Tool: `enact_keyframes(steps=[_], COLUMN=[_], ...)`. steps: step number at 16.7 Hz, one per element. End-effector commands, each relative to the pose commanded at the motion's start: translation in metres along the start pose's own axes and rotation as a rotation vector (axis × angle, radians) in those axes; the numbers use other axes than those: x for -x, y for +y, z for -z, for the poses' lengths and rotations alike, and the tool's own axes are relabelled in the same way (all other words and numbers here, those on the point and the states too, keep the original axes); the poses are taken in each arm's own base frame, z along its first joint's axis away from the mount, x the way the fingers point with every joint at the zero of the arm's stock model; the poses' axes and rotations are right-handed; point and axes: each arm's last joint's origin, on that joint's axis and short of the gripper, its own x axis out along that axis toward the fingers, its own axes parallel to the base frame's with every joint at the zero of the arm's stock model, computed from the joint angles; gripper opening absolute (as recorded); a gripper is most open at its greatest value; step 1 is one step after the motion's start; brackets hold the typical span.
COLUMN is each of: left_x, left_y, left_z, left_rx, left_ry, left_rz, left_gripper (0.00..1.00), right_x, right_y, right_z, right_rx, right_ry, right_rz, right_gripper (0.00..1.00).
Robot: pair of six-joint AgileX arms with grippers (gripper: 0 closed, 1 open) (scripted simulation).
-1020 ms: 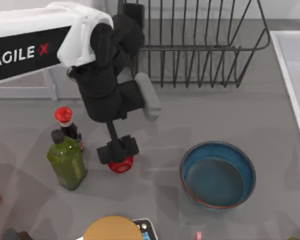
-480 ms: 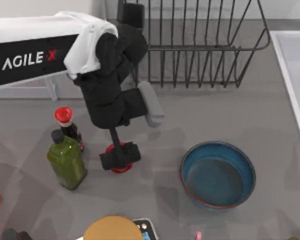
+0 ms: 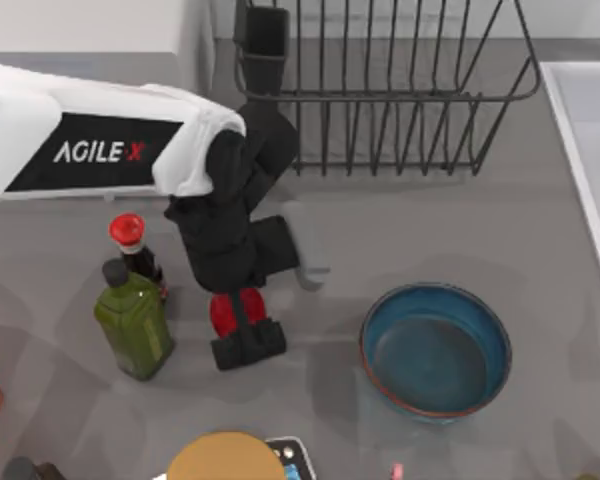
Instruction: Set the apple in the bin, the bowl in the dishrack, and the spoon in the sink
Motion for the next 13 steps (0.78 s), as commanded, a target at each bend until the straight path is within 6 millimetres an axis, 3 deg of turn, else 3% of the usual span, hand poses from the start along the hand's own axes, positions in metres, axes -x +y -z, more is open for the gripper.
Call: enact_keyframes(steps=[2,13], left_x=[0.0000,0.0000], left_y=[0.0000,0.0000], left_z=[0.0000,0.0000], left_rx=[0.000,0.000], left_ry=[0.000,0.000], left_rz=[0.000,0.000], left_gripper=[1.00,0.17], right_x=[0.0000,0.0000], right_y=[0.0000,0.0000], right_z=[0.0000,0.0000], right_rx=[0.000,0.000], right_ry=[0.000,0.000], right_rz=[0.000,0.000], right_gripper=[1.00,1.00])
